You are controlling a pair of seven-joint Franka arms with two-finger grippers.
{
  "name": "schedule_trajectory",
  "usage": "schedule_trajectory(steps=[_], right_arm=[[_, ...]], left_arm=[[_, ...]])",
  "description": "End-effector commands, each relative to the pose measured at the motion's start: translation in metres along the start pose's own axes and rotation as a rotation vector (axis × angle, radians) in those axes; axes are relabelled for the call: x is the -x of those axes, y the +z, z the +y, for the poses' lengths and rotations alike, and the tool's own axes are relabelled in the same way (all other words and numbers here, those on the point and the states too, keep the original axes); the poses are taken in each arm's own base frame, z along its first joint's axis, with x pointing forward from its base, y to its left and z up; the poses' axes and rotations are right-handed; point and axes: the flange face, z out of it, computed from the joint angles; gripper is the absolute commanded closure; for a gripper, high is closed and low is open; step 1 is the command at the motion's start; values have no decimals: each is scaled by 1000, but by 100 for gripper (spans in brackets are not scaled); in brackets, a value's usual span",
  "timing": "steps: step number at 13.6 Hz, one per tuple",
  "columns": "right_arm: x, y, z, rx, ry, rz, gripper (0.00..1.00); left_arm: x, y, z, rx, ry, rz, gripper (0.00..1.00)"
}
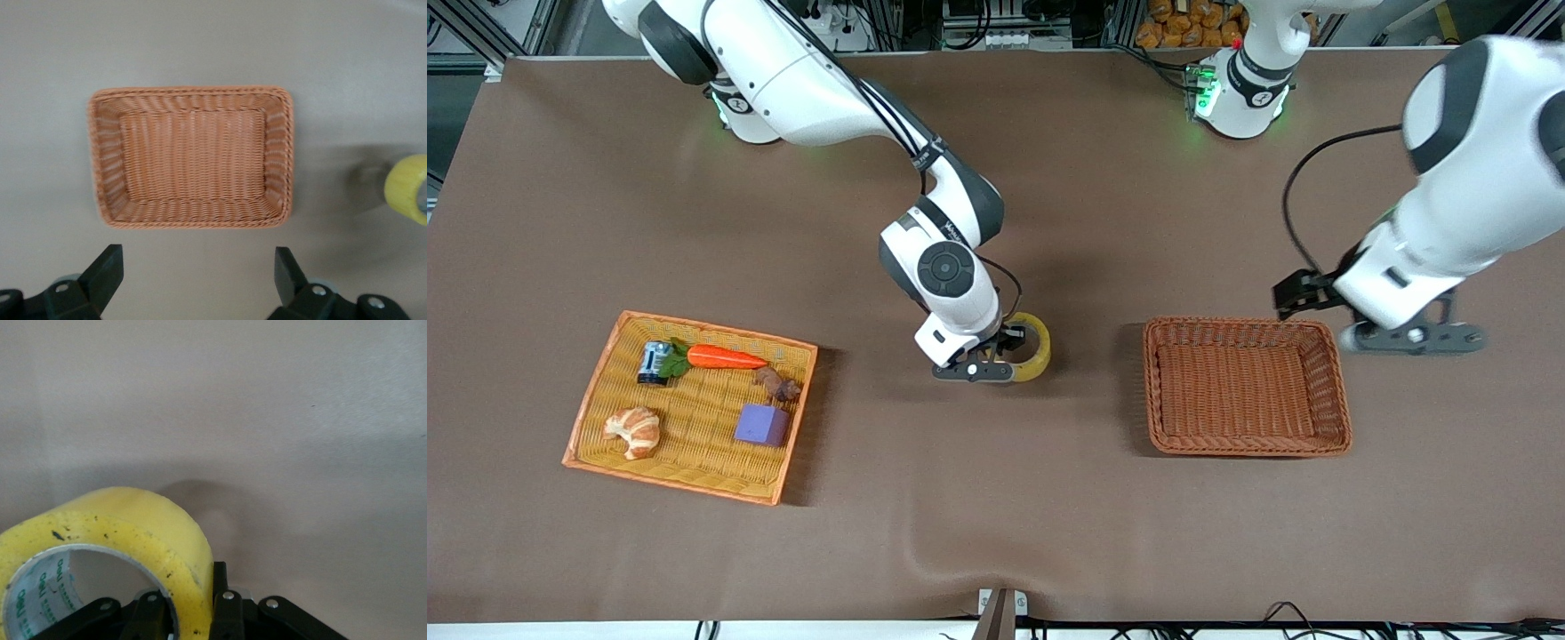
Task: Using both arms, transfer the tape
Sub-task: 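Grasp the tape roll with the left gripper beside the right gripper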
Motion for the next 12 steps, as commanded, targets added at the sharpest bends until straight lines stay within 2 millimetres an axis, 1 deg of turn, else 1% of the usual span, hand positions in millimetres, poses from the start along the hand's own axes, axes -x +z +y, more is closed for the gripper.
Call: schedule_trajectory(steps=[1,2,3,4,5,6,7,8,10,11,12], right_arm=[[10,14,-14,9,46,39,77],[12,17,-16,4,61,47,71],[18,25,-23,-15,81,60,67],[23,32,-29,-38,102,80,67],[23,36,-29,-37,111,90,66],[23,36,-29,-33,112,92,62],[23,36,-29,-33,112,92,52],[21,34,-28,-34,113,93,43],[15,28,-25,-38,127,90,32],[12,23,-24,-44,133,93,17],[10,17,-24,-49,135,98,0]], left_arm=[[-13,36,26,15,25,-20,0],[-17,49,34,33,30,-24,0],[-23,57,39,74,21,-15,0],[-26,65,49,106,22,-2,0],[-25,73,70,110,48,-2,0],[-21,82,89,102,70,-12,0],[-18,90,105,98,80,-21,0],[-19,101,115,100,74,-20,0],[-15,120,152,111,78,4,0],[-15,132,165,120,69,13,0],[-15,146,177,121,61,15,0]])
